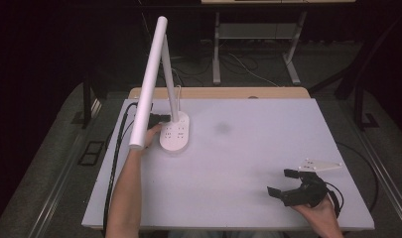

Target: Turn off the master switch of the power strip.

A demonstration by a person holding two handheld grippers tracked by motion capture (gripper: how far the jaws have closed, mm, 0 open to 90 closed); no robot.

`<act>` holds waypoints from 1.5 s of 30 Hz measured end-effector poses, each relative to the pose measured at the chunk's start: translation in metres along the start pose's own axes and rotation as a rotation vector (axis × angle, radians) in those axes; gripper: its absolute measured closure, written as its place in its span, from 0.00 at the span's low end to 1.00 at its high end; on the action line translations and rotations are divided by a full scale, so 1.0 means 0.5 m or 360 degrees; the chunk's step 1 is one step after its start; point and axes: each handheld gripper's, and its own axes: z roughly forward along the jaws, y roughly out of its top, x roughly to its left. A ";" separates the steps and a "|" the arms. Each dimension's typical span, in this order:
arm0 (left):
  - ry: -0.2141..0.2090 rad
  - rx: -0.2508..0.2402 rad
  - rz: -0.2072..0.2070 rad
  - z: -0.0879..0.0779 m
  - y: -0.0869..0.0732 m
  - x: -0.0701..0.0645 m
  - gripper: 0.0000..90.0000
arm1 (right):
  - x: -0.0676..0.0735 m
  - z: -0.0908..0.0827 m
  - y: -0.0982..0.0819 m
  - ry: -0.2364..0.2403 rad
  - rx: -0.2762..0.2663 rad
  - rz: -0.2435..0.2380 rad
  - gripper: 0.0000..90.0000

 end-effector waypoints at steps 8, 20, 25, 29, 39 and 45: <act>0.0053 0.0002 0.0012 0.000 -0.001 -0.008 1.00 | 0.004 0.003 0.001 0.0007 0.0011 -0.0016 0.00; 0.0058 -0.0043 -0.0089 0.002 -0.010 -0.007 1.00 | 0.006 -0.001 0.001 0.0015 -0.0004 -0.0032 0.00; 0.0070 -0.0041 -0.0080 0.002 -0.009 -0.010 1.00 | 0.003 -0.001 0.001 0.0015 -0.0005 -0.0026 0.00; 0.0086 -0.0068 -0.0067 0.004 -0.012 -0.014 1.00 | 0.005 0.001 0.002 0.0017 0.0002 -0.0025 0.00; 0.0073 -0.0106 -0.0085 0.003 -0.008 -0.017 1.00 | -0.001 0.001 0.002 0.0006 0.0001 -0.0018 0.00; 0.0064 -0.0139 -0.0056 -0.007 -0.003 -0.021 1.00 | 0.000 0.001 0.002 0.0004 0.0000 -0.0018 0.00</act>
